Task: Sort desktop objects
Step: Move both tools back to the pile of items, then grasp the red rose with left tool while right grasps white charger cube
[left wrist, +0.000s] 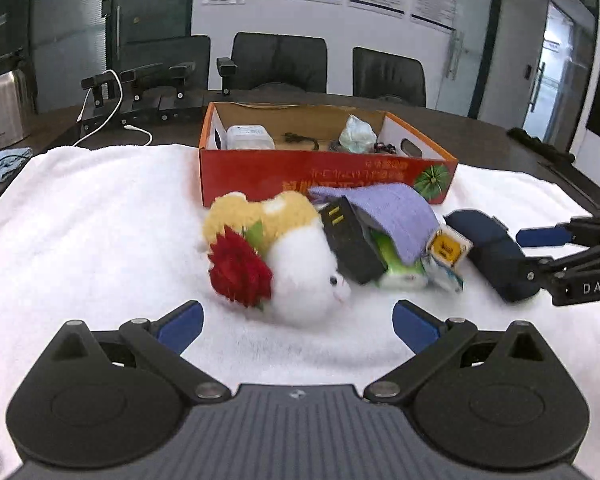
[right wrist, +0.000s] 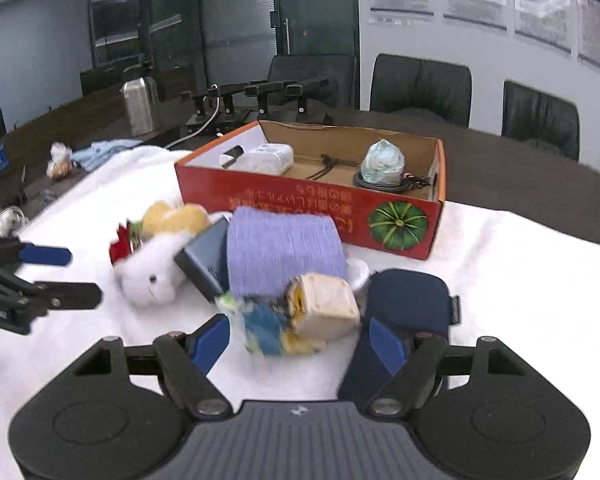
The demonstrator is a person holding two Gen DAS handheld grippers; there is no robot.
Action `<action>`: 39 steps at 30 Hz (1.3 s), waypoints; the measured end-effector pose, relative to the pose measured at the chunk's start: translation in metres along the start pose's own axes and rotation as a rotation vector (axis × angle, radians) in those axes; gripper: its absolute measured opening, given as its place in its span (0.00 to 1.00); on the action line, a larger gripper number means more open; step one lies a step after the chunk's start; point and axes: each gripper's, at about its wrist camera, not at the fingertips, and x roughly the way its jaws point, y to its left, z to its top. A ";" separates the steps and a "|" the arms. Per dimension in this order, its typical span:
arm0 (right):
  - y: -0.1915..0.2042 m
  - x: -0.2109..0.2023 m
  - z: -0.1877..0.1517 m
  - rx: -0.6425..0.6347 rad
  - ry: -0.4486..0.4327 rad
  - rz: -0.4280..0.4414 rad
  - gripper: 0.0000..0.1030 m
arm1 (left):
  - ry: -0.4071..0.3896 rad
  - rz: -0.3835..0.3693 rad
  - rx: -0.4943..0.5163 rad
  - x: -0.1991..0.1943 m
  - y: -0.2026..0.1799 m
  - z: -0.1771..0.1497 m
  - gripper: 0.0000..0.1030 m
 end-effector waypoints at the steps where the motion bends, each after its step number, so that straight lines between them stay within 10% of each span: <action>1: -0.001 -0.003 -0.003 -0.009 -0.011 -0.006 0.74 | -0.013 0.010 0.000 -0.002 0.001 -0.001 1.00; 16: -0.002 0.037 0.019 0.036 -0.022 0.060 0.72 | -0.046 0.073 -0.019 0.036 0.037 0.017 0.99; 23: -0.011 0.068 0.025 0.057 0.020 0.041 0.64 | 0.023 -0.027 -0.154 0.058 0.066 0.018 0.67; 26: -0.011 0.079 0.017 0.034 0.048 0.015 0.52 | 0.041 -0.028 -0.147 0.063 0.067 0.018 0.36; 39: -0.019 0.040 0.036 0.033 -0.074 0.040 0.48 | -0.130 -0.032 -0.087 0.008 0.054 0.052 0.34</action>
